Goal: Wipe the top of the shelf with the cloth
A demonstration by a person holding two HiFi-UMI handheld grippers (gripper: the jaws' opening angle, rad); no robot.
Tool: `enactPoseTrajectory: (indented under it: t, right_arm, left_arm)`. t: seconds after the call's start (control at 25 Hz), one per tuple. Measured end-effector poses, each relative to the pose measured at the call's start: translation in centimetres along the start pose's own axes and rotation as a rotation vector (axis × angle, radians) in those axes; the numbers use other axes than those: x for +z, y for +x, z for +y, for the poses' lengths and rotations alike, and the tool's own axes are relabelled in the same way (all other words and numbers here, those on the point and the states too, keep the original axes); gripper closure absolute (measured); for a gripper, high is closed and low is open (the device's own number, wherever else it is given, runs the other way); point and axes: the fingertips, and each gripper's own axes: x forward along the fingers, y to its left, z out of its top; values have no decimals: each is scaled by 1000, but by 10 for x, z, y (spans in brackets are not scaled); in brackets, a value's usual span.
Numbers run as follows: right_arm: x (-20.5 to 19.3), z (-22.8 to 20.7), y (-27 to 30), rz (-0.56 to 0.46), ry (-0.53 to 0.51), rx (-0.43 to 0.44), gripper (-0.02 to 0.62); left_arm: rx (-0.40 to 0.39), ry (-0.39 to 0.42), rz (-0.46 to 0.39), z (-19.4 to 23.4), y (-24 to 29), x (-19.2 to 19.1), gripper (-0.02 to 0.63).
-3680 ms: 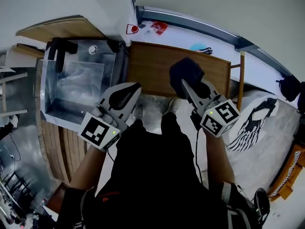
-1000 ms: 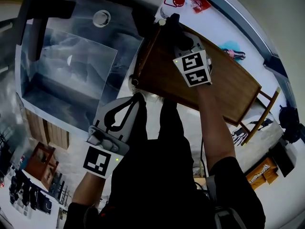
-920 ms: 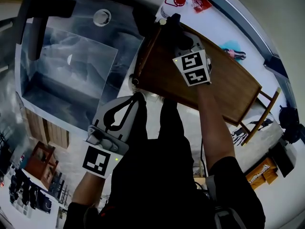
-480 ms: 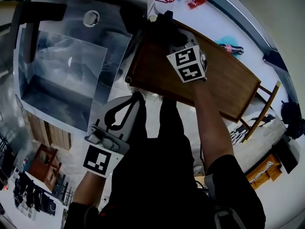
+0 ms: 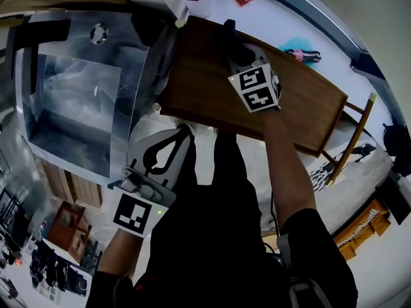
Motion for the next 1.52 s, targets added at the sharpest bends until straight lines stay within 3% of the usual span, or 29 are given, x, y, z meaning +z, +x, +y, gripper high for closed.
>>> enactPoseTrajectory:
  t: [1.52]
  right_arm:
    - [-180,-123,-128,92,194,-173,548]
  left_arm:
    - [-189,119,57,-156,97,4,581]
